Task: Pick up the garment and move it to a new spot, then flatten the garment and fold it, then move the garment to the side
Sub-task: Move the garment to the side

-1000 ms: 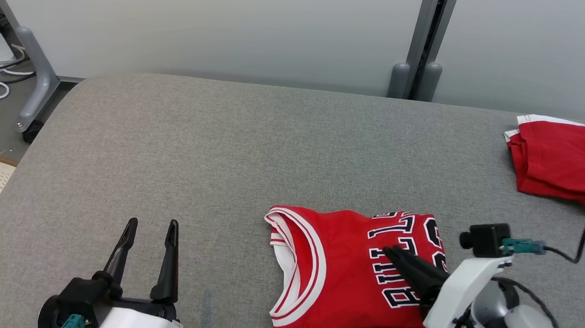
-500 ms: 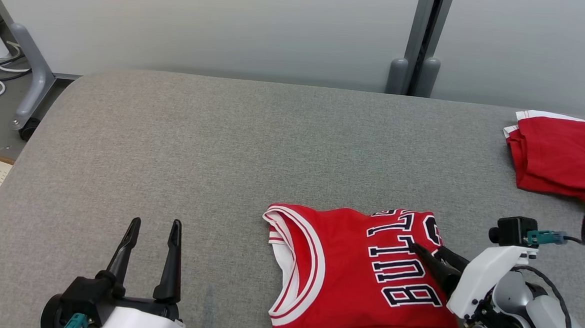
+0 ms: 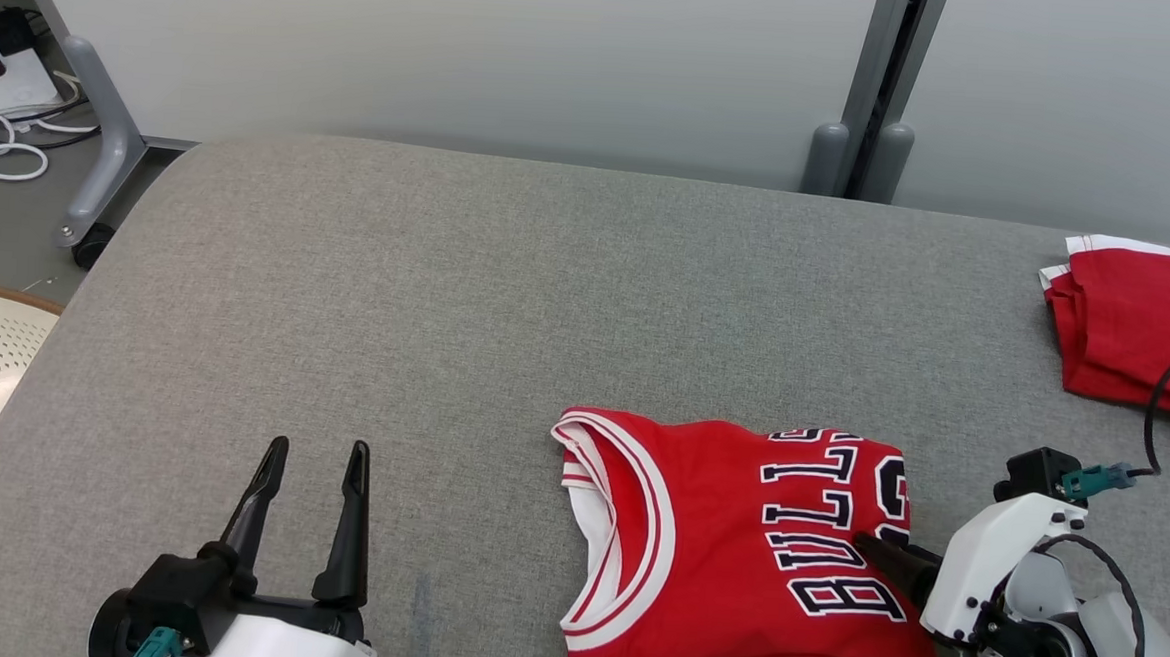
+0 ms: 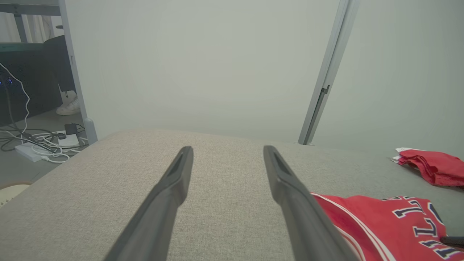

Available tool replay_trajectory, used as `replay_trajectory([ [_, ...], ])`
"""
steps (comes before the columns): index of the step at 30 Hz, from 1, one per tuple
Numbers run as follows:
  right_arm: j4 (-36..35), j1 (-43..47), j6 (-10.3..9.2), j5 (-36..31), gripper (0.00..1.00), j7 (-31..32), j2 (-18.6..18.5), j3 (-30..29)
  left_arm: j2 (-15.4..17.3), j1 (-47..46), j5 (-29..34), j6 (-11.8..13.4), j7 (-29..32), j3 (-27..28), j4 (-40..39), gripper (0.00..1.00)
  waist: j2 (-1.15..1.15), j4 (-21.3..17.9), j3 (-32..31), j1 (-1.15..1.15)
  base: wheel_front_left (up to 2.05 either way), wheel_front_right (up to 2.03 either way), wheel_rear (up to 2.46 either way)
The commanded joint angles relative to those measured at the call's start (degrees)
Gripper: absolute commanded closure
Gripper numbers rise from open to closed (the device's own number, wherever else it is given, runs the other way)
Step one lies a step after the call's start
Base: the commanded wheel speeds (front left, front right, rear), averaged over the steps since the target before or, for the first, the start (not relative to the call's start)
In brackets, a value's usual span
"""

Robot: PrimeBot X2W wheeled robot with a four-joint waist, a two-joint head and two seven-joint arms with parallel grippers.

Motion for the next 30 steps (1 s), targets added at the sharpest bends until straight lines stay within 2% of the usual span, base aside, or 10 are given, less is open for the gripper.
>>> replay_trajectory([
  [1,2.1,1.1,-0.13,-0.7,0.0,1.3,0.3,-0.3,0.2,-0.2,0.0,0.1,0.0,0.0,0.0,0.0,0.0,0.1,0.0,0.0,0.0,0.0,0.0],
  [3,2.7,1.3,-0.26,-1.3,0.0,1.9,0.7,-1.0,0.2,-0.2,0.0,0.1,0.0,0.0,-0.1,0.0,0.0,0.3,0.1,0.0,0.0,0.0,0.0],
  [4,2.6,1.4,-0.26,-1.3,0.19,2.1,0.9,-1.3,0.2,-0.1,0.0,0.2,0.0,0.0,-0.1,0.0,0.0,0.3,0.1,0.0,0.0,0.0,0.0],
  [5,2.1,1.5,-0.25,-1.1,0.62,1.9,1.2,-1.7,0.2,-0.1,0.0,0.2,0.0,0.0,-0.2,0.0,0.0,0.3,0.2,0.0,0.0,0.0,0.0],
  [6,1.4,1.5,-0.24,-0.8,1.0,1.5,1.4,-1.9,0.2,0.0,0.0,0.2,0.0,0.1,-0.3,0.0,0.0,0.3,0.3,0.0,0.0,0.0,0.0],
  [15,-5.0,1.3,-0.05,0.8,1.0,-1.4,1.2,-2.2,0.2,-0.4,-0.1,0.4,0.0,0.2,-0.2,0.0,0.0,-0.4,0.5,0.0,0.0,0.0,0.0],
  [21,-10.1,0.0,-0.05,2.0,1.0,-4.8,-0.8,-0.8,0.2,-0.5,-0.1,0.4,0.0,0.2,-0.3,0.0,0.0,-1.3,0.2,0.0,0.0,0.0,0.0],
  [26,-14.7,-2.9,-0.05,2.1,1.0,-5.5,-4.8,3.6,0.2,-1.5,0.3,-0.2,0.0,0.0,-0.4,0.0,0.0,-2.8,1.0,0.0,0.0,0.0,0.0],
  [30,-18.6,-8.8,-0.05,3.7,1.0,-5.6,-10.9,9.1,0.2,-2.9,0.4,-0.4,0.0,-0.4,-0.6,0.0,0.0,-3.9,3.3,0.0,0.0,0.0,0.0],
])
